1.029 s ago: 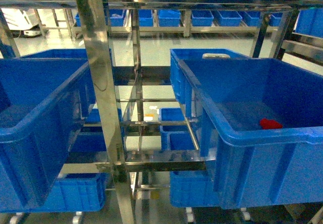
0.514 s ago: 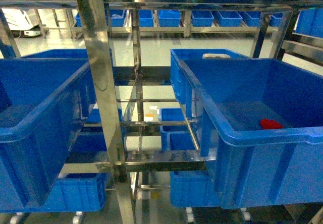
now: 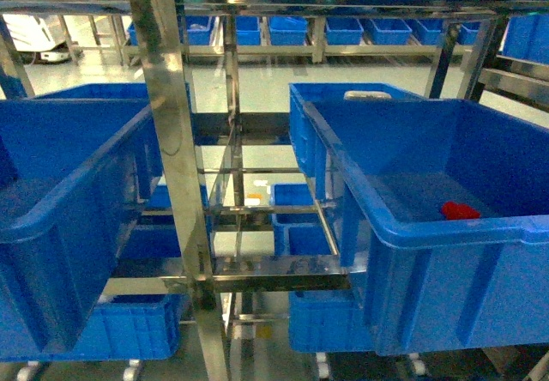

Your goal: Sort and place red and yellow blocks in left bins

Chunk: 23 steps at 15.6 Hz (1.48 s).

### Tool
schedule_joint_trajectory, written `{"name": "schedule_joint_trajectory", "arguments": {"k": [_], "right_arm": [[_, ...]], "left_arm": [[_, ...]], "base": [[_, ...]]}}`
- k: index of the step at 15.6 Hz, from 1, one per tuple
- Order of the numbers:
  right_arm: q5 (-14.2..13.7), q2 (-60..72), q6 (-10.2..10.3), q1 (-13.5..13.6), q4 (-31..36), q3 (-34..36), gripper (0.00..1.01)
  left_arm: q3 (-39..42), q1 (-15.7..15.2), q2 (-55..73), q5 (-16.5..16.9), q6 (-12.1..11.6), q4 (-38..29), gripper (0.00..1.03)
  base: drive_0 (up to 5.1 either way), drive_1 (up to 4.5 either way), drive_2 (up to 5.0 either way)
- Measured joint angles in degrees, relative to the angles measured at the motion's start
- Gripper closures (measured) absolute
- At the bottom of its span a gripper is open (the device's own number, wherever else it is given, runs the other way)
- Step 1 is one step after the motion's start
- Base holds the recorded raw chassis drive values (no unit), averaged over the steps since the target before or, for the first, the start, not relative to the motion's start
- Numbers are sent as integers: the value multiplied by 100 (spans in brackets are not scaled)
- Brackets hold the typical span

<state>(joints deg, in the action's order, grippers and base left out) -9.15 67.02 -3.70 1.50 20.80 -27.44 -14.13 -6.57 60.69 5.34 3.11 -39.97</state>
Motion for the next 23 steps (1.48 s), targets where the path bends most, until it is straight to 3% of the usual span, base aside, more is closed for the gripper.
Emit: {"name": "schedule_joint_trajectory", "arguments": {"k": [2, 5, 6, 7, 9, 11, 15, 23], "right_arm": [[0, 0, 0, 0, 0, 0, 99], [0, 0, 0, 0, 2, 0, 99], [0, 0, 0, 0, 2, 0, 99], [0, 0, 0, 0, 2, 0, 99], [0, 0, 0, 0, 0, 0, 99], [0, 0, 0, 0, 2, 0, 99], [0, 0, 0, 0, 0, 0, 99], [0, 0, 0, 0, 0, 0, 99]], "left_arm": [[-26, -339, 391, 308, 11, -251, 77], [-640, -1150, 1731, 721, -31, -933, 77], [-907, -1362, 2151, 793, -94, -1121, 77], [-1390, -1633, 2835, 881, -299, -1176, 77], [-2011, -1886, 3810, 1029, -474, -850, 77], [-2135, -1862, 4207, 964, -608, -894, 77], [-2234, -1532, 4264, 776, -688, -1141, 77], [-2234, -1574, 4269, 717, -719, -1119, 75]], "base": [[0, 0, 0], [0, 0, 0], [0, 0, 0], [0, 0, 0], [0, 0, 0], [0, 0, 0], [0, 0, 0], [0, 0, 0]]}}
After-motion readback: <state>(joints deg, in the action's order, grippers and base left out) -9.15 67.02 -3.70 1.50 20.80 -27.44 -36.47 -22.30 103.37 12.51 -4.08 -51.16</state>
